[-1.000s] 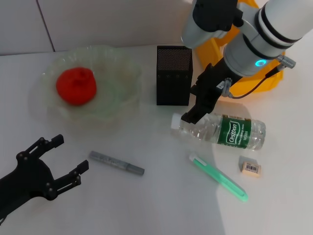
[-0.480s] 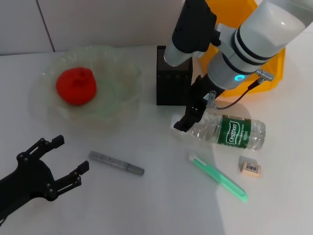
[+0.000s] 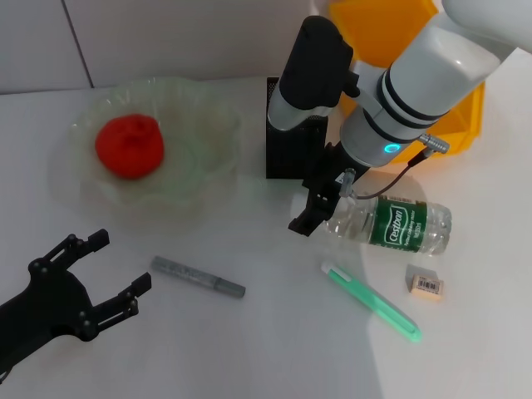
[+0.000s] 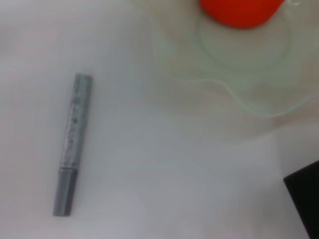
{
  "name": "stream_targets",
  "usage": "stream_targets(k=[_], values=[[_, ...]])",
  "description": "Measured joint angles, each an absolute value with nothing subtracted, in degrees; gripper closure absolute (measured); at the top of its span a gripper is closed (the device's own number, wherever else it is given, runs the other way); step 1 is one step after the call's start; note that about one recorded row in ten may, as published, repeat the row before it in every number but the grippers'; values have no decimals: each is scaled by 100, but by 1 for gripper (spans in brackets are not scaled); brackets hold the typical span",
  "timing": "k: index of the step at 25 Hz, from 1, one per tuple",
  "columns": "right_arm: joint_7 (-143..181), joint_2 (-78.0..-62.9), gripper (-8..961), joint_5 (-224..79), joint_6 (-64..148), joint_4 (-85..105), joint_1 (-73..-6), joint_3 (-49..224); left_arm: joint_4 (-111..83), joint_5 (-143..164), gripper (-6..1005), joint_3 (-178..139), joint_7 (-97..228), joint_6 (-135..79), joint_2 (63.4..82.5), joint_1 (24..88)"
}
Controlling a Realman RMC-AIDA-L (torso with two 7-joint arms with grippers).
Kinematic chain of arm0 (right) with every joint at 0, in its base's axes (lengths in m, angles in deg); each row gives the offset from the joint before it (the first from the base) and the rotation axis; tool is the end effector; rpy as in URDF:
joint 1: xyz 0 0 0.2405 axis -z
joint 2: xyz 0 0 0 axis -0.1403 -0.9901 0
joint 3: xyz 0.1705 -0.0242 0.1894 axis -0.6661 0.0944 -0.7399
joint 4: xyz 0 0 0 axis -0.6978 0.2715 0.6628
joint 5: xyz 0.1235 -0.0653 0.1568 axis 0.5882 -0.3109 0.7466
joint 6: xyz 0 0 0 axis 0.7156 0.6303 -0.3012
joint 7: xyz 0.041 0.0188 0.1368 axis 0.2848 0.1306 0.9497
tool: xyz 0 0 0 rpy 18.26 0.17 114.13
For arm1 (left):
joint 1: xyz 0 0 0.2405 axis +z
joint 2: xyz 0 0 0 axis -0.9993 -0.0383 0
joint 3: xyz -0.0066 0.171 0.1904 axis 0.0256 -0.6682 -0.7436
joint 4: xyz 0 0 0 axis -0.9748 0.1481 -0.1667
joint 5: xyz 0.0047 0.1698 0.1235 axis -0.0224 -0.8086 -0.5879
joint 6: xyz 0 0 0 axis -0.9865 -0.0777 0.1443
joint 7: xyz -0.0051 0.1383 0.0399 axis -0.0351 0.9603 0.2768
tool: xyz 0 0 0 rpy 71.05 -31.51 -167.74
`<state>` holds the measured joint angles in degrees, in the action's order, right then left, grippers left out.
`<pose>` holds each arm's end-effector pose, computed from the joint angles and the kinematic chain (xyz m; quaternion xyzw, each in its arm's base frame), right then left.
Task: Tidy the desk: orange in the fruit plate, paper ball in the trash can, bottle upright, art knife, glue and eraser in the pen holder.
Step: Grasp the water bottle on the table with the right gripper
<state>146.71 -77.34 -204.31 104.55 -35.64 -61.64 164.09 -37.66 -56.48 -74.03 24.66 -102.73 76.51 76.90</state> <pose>0.1435 0.4063 -0.0663 -0.9583 0.1446 -0.2021 0.1414 -0.3282 0.2436 -0.0256 -0.8975 -0.1397 -0.2913 0.3001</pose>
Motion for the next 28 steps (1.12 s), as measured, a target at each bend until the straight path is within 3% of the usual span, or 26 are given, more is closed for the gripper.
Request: stream_targets(k=[20, 22, 28], values=[[14688, -7753, 199, -20355, 10009, -3176, -6292, 16576, -3766, -5649, 128, -7395, 2459, -10261, 7651, 7691], [14689, -7752, 371, -20340, 10000, -3137, -6324, 16576, -3766, -5649, 128, -7383, 2458, -10262, 7651, 7689], [14690, -7751, 422, -20340, 9991, -3093, -6335, 16577, -3766, -5649, 128, -7388, 2440, -10244, 7651, 7676]])
